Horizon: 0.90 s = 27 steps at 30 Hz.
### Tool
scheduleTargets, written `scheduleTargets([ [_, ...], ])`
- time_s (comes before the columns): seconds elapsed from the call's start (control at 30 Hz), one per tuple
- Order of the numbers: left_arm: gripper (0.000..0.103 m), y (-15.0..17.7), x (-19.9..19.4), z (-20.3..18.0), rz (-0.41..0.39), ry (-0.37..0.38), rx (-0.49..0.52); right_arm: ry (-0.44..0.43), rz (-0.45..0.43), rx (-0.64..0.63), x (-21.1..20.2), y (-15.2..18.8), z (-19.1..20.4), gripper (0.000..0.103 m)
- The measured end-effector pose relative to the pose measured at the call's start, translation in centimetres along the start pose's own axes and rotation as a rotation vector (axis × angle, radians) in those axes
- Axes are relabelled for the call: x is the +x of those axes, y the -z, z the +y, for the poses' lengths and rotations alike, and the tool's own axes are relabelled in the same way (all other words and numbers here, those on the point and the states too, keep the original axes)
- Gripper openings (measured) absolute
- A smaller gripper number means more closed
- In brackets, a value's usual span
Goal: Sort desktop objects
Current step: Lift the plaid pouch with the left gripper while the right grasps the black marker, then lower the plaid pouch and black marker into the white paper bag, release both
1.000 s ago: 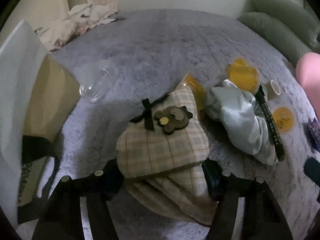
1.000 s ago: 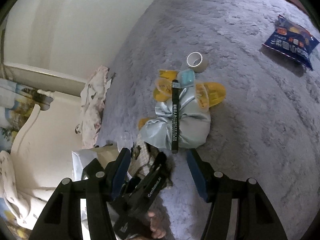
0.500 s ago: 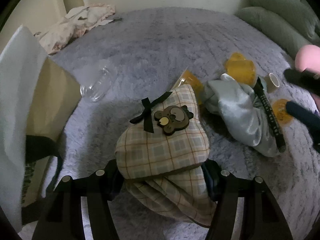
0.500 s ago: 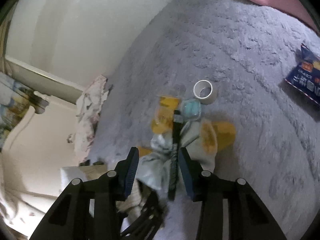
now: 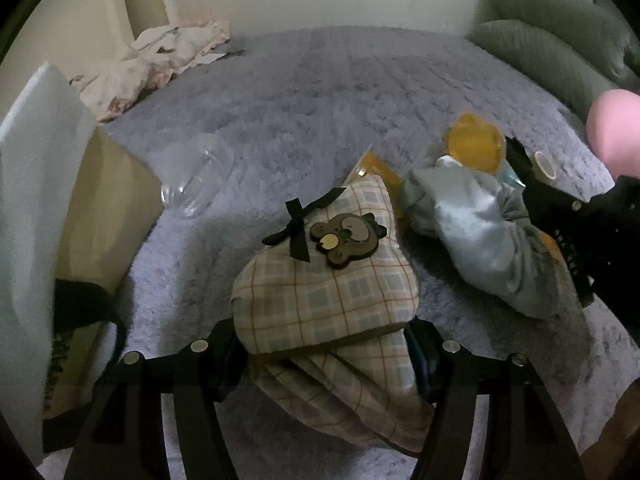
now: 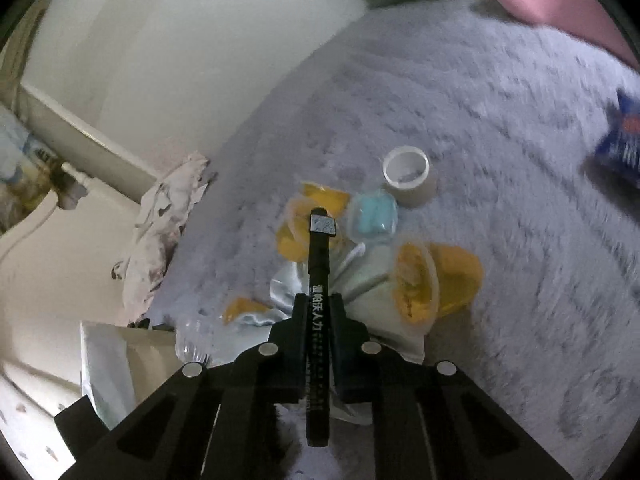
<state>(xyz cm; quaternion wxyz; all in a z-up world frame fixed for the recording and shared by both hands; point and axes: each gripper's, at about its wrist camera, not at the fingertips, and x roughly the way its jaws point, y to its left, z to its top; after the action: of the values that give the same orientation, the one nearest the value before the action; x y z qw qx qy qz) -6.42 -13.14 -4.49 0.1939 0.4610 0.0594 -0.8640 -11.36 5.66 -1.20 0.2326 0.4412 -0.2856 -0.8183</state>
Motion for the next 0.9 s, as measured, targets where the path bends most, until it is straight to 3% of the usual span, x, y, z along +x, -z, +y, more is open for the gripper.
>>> scheduleTargets([
  [0.13, 0.064, -1.0, -2.4, -0.5, -0.055, -0.037, 0.045, -0.111, 0.002, 0.055, -1.3, -0.5, 0.3, 0.01],
  [0.37, 0.064, -2.6, -7.6, 0.6, -0.147, -0.084, 0.028, -0.274, -0.009, 0.016, -4.3, -1.4, 4.7, 0.01],
  [0.57, 0.064, -3.9, -11.5, 4.9, -0.178, -0.131, -0.043, -0.438, -0.011, -0.071, -7.2, -1.7, 9.6, 0.01],
  [0.73, 0.064, -4.4, -14.8, 9.1, -0.191, -0.148, -0.136, -0.523, 0.03, -0.138, -7.6, -0.6, 13.2, 0.01],
  [0.9, 0.064, -4.8, -16.4, 12.9, -0.201, -0.249, -0.17, -0.586, 0.123, -0.2, -6.4, 1.5, 17.2, 0.01],
])
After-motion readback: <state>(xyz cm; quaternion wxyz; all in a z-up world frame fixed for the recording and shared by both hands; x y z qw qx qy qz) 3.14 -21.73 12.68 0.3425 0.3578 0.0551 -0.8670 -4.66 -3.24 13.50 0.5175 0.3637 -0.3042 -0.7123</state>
